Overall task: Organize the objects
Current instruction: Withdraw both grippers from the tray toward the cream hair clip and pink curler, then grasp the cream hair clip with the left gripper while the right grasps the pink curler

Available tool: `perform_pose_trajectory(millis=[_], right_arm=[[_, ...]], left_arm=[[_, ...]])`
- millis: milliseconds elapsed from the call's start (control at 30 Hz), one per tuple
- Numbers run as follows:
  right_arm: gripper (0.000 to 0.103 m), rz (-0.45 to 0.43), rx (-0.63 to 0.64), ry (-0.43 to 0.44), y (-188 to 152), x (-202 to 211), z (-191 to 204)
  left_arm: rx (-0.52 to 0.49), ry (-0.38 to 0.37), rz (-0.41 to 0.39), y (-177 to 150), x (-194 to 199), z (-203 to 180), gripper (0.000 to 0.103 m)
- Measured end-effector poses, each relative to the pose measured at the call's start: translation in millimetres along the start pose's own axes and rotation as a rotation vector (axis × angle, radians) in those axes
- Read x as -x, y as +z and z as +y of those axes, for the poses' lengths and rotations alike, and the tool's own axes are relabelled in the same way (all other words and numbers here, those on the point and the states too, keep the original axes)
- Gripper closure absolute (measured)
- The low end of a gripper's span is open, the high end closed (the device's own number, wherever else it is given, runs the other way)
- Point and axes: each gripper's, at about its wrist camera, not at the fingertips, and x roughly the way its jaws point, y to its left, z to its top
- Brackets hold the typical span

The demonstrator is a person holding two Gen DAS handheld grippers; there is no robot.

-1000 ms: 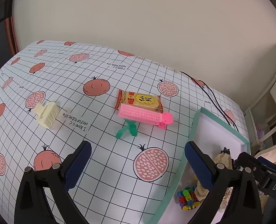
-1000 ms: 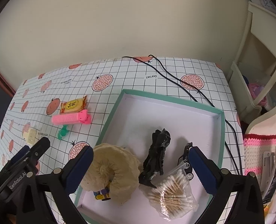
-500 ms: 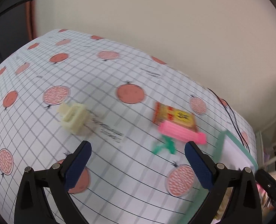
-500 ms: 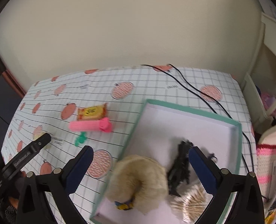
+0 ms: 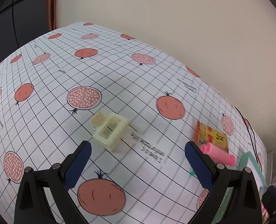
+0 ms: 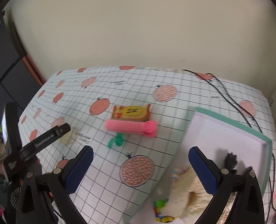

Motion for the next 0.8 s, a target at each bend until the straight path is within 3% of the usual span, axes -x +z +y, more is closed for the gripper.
perform_pose_trajectory(millis=[533, 800], right_arm=[[0.000, 0.044, 0.011, -0.001, 7.0, -27.4, 8.8], [0.000, 0.098, 0.088, -0.073, 22.1, -58.4, 23.4]], left_arm=[[0.048, -0.010, 0.091, 18.2, -35.7, 22.3, 0.003], [0.056, 0.028, 0.133, 24.5, -50.8, 30.1, 0.003]])
